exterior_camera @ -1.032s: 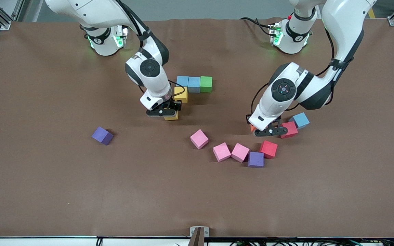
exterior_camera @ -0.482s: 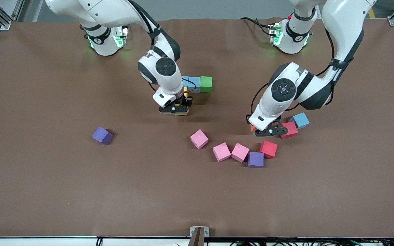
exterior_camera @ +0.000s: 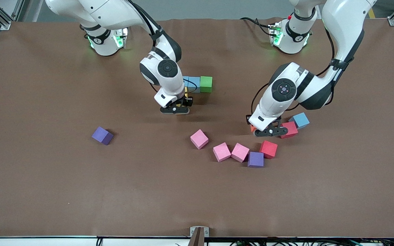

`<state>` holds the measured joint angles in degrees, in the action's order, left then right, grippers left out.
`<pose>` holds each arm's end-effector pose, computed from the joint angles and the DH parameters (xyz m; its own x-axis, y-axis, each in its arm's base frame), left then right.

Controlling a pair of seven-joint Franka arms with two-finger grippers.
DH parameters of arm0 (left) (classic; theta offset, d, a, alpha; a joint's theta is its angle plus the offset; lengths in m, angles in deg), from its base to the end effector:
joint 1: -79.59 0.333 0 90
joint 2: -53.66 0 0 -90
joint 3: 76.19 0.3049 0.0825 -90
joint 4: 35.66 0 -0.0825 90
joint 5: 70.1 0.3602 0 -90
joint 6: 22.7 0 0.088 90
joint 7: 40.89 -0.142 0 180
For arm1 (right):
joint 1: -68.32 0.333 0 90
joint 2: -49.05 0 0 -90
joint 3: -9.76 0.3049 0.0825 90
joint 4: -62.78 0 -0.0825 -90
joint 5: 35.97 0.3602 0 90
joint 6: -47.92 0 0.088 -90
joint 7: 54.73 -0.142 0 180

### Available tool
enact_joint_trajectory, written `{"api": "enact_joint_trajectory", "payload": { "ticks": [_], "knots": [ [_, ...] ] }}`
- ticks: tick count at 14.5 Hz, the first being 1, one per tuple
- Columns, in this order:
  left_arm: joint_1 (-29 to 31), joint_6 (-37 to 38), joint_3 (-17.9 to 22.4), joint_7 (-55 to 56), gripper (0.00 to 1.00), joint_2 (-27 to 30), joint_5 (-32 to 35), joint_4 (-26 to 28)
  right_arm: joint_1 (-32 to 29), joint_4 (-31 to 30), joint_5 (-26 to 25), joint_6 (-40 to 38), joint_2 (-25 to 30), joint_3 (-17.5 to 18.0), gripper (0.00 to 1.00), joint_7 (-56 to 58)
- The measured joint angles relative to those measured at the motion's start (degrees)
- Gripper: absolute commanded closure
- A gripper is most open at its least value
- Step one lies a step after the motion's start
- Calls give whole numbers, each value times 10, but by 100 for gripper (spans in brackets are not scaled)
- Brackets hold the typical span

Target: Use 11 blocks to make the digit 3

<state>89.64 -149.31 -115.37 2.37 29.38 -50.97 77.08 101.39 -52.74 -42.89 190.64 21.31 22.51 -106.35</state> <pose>0.5179 -0.2564 0.2637 0.9961 0.0708 -0.0535 0.0689 -0.9970 -0.0362 0.4088 0.4184 0.1889 0.9994 -0.0300 -0.0185 -0.0304 -0.9993 -0.0238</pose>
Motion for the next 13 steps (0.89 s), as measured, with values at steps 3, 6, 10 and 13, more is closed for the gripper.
{"api": "enact_joint_trajectory", "payload": {
  "ticks": [3,6,10,13],
  "knots": [
    [-3,0,-1,33,61,0,0,0,0,0,0,-2,0,0,99,-2],
    [-7,0,-1,93,61,0,0,-1,1,-1,0,-3,-1,0,98,-8],
    [-19,0,-3,192,61,0,0,-5,1,-1,0,-3,-5,0,98,-11],
    [-22,0,-4,314,61,0,0,-8,1,-1,0,-3,-7,0,96,-11]
  ]
}}
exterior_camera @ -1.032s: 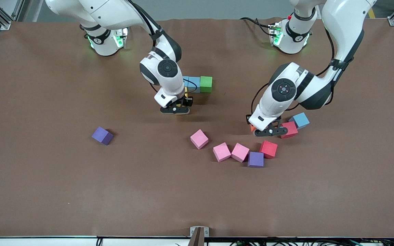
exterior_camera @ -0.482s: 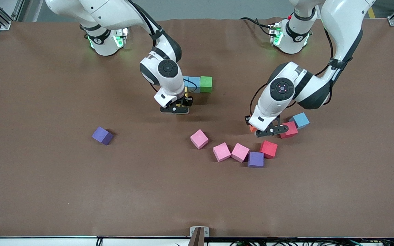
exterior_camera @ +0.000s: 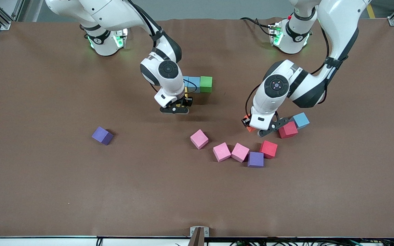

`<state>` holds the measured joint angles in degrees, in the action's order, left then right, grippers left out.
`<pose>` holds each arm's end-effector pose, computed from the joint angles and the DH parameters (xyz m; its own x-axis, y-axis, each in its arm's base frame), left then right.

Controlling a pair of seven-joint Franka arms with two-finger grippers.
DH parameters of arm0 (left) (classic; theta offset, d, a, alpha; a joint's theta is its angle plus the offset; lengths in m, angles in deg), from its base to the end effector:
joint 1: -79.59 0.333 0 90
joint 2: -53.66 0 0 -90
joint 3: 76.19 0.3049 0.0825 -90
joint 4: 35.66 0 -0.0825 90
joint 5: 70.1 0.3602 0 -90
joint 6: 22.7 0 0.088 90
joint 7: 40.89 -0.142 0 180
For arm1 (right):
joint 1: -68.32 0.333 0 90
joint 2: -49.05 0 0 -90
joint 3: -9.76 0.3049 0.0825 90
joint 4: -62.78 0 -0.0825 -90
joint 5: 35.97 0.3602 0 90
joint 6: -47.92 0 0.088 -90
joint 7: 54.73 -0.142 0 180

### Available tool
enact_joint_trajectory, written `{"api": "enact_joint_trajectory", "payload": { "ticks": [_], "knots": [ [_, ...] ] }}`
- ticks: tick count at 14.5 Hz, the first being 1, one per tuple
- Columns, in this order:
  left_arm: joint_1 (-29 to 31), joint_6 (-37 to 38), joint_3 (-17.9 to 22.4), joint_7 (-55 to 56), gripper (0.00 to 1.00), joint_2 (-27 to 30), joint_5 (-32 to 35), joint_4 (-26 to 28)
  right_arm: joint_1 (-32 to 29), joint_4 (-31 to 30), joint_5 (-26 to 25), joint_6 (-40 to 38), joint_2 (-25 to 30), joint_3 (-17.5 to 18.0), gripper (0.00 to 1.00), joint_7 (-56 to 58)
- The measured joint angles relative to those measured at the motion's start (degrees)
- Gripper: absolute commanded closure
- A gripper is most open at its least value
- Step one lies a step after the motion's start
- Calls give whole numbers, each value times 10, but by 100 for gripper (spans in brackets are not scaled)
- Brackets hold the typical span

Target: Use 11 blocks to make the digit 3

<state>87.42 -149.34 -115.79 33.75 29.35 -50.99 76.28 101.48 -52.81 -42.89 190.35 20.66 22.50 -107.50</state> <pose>0.5104 -0.2808 0.2700 0.8381 0.5450 -0.0224 0.5438 -0.8381 -0.0438 0.4060 0.4172 0.1816 0.9983 -0.0486 -0.0320 -0.0490 -0.9987 -0.0118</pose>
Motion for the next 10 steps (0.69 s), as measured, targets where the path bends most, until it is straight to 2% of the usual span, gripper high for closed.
{"api": "enact_joint_trajectory", "payload": {
  "ticks": [3,5,7,10],
  "knots": [
    [-8,0,0,145,61,0,0,-5,1,0,0,0,0,0,95,0],
    [-19,0,0,251,61,0,0,-6,2,0,0,0,0,0,89,0],
    [-31,0,0,348,61,-1,0,-6,2,0,0,0,0,0,77,0],
    [-39,-2,0,461,61,-7,0,-10,2,0,0,0,0,0,74,0]
  ]
}}
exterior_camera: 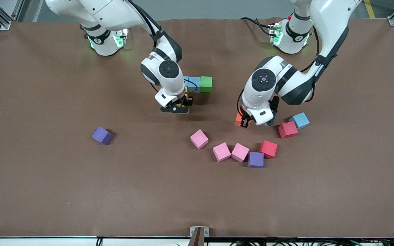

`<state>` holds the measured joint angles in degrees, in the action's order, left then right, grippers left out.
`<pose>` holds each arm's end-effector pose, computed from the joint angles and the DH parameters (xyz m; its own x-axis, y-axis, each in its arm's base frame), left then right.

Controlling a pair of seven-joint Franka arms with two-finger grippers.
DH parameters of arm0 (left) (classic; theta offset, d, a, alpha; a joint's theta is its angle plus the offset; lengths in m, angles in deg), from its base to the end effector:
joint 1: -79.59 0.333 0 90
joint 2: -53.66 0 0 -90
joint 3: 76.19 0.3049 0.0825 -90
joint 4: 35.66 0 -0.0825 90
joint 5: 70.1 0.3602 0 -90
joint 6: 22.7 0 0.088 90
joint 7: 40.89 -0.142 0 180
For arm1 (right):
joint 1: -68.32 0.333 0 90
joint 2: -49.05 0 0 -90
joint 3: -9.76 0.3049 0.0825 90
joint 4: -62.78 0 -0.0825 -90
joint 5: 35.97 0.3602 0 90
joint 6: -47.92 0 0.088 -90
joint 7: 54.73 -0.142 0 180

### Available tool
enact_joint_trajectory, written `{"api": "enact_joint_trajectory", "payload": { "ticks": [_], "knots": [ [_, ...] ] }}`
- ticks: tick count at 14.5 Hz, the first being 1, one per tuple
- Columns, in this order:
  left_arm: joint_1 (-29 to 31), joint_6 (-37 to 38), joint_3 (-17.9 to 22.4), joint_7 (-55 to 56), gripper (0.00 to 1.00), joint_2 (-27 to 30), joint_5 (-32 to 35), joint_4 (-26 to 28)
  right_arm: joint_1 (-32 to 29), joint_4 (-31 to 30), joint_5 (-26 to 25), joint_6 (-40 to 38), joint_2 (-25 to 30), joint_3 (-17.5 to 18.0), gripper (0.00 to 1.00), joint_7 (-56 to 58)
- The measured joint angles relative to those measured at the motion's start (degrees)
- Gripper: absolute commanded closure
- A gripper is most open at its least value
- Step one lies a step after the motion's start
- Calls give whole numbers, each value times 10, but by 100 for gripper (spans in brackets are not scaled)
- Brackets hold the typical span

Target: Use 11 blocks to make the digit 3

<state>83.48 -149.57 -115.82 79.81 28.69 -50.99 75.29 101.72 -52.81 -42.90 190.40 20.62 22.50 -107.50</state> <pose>0.4951 -0.3174 0.2717 0.2529 0.9675 0.0048 0.9668 -0.2526 -0.0381 0.4042 0.4189 0.1813 0.9985 -0.0443 -0.0320 -0.0447 -0.9989 -0.0120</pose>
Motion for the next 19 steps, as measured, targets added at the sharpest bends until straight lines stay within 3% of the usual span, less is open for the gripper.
{"api": "enact_joint_trajectory", "payload": {
  "ticks": [1,4,5,6,7,19],
  "knots": [
    [-2,-1,0,32,61,-2,0,-3,0,0,0,0,0,0,73,0],
    [-12,-27,0,118,61,-8,0,-9,0,0,0,0,0,0,51,0],
    [-13,-43,0,138,61,-10,0,-9,0,0,0,0,0,0,48,0],
    [-14,-55,0,149,61,-12,0,-9,0,0,0,0,0,-1,35,0],
    [-14,-61,0,154,61,-12,0,-9,0,0,0,1,0,-1,0,0],
    [-17,-74,0,156,61,-22,0,-9,-4,14,-1,-13,2,-9,0,0]
  ]
}}
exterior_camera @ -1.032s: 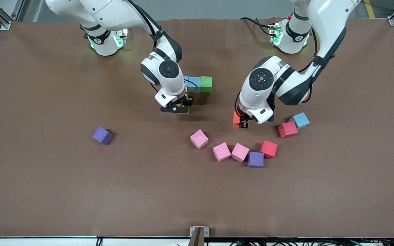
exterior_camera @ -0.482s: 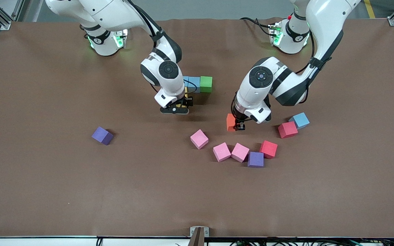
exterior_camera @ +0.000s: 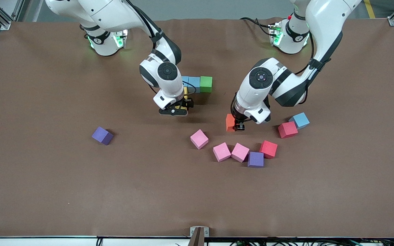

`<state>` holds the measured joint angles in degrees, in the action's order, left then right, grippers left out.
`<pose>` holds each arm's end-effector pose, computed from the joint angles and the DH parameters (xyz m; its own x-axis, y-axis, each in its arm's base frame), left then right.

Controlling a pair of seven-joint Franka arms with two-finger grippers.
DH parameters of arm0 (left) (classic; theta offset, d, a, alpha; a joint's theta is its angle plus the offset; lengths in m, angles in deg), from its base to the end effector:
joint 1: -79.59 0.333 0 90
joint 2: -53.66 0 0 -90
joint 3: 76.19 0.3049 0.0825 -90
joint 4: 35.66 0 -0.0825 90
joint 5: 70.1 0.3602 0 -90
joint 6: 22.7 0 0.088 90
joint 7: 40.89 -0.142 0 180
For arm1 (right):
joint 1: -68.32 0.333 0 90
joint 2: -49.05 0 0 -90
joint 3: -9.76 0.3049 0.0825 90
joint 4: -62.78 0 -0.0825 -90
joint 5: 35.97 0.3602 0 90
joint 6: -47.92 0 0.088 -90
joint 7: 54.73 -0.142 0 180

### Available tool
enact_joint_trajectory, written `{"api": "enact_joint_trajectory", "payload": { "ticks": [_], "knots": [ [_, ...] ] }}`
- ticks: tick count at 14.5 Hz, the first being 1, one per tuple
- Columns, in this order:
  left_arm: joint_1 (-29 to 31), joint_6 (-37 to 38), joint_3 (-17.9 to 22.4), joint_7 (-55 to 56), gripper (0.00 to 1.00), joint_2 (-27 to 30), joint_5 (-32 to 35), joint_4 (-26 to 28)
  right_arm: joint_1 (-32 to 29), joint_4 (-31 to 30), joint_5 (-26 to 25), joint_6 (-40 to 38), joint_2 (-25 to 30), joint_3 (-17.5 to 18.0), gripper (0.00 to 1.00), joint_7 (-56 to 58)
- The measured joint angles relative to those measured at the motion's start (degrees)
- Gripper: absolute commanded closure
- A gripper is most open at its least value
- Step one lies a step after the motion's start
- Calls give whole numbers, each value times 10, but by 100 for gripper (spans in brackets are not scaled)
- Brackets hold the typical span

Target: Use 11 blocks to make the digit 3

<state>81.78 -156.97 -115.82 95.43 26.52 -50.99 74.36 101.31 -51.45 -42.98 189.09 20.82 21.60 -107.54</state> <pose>0.5010 -0.3463 0.2718 0.0071 0.9960 -0.0889 0.9996 -0.0046 0.0288 0.4189 0.4128 0.1891 0.9975 -0.0668 -0.0219 -0.0669 -0.9977 -0.0067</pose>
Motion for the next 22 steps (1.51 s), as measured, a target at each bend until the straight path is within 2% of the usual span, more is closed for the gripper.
{"api": "enact_joint_trajectory", "payload": {
  "ticks": [6,9,12,16,18,22],
  "knots": [
    [-58,-13,0,65,61,-26,0,0,-44,12,0,-109,86,-3,0,-13],
    [-95,-31,0,102,61,-47,0,0,-86,11,-1,-153,115,-6,0,-17],
    [-136,-55,10,134,61,-76,0,-8,-131,9,-9,-154,114,-7,0,-17],
    [-238,-59,89,168,61,-111,0,-44,-147,15,-8,-134,111,-7,0,-38],
    [-281,-60,119,178,61,-121,0,-62,-147,39,-8,-134,99,-3,0,-95],
    [-302,-60,129,180,61,-129,0,-80,-132,127,-9,-134,29,1,0,-178]
  ]
}}
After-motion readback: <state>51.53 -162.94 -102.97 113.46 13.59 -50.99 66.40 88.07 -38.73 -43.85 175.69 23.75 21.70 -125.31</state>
